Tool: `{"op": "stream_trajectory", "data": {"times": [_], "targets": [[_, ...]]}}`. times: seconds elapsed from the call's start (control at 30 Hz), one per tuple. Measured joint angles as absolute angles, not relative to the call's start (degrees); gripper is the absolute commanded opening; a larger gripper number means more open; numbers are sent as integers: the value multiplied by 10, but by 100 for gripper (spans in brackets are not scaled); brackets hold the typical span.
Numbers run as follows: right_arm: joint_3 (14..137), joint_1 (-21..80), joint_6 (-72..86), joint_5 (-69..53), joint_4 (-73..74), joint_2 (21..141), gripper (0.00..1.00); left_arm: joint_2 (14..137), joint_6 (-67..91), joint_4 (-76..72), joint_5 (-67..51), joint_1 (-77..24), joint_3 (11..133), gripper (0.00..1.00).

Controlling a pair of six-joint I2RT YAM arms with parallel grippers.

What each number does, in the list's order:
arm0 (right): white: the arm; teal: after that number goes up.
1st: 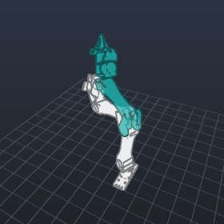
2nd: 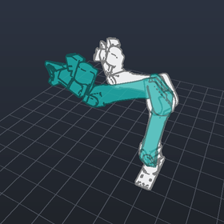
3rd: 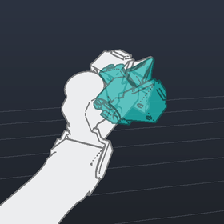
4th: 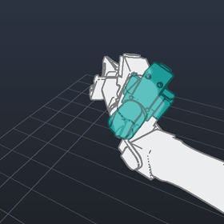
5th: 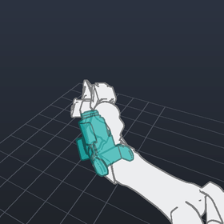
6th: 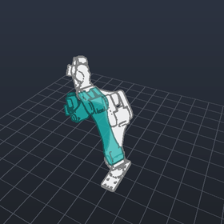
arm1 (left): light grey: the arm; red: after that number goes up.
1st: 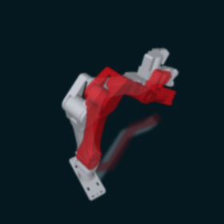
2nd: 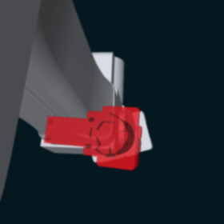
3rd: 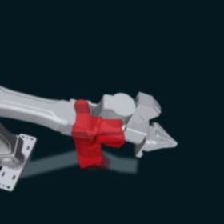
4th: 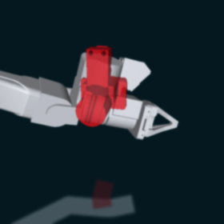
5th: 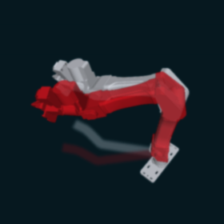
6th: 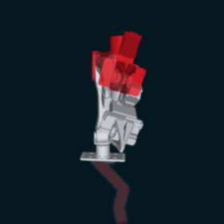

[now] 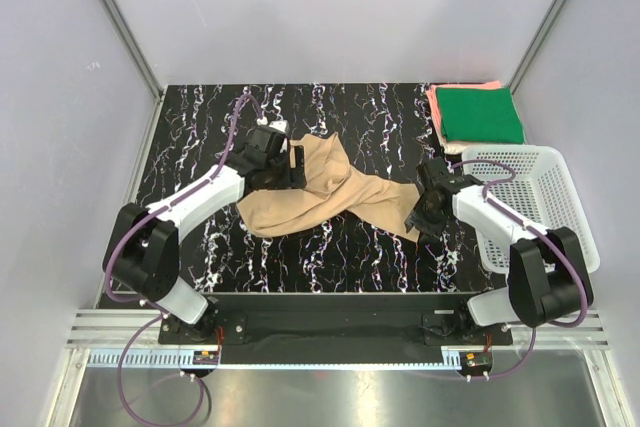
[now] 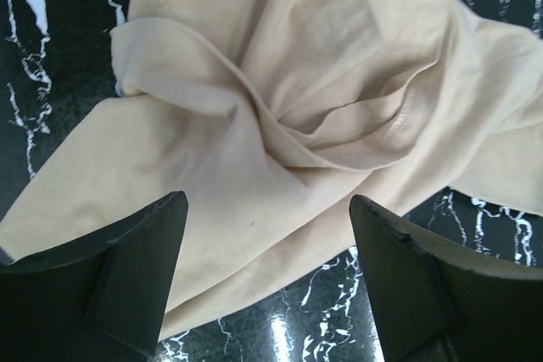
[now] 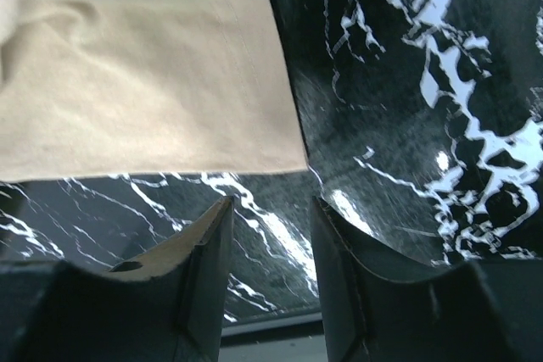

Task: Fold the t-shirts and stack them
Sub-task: Flatten the tshirt out

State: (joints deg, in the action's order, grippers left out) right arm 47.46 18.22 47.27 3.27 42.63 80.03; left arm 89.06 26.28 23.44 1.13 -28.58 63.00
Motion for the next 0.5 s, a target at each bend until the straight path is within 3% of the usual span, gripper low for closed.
{"op": "stream_trajectory", "data": {"times": [0.43,0.5], "targets": [[468,182,494,51,373,846,49,945,262,245,18,-286,624,76],[464,182,494,53,372,846,49,947,262,245,20,-286,622,72]]}}
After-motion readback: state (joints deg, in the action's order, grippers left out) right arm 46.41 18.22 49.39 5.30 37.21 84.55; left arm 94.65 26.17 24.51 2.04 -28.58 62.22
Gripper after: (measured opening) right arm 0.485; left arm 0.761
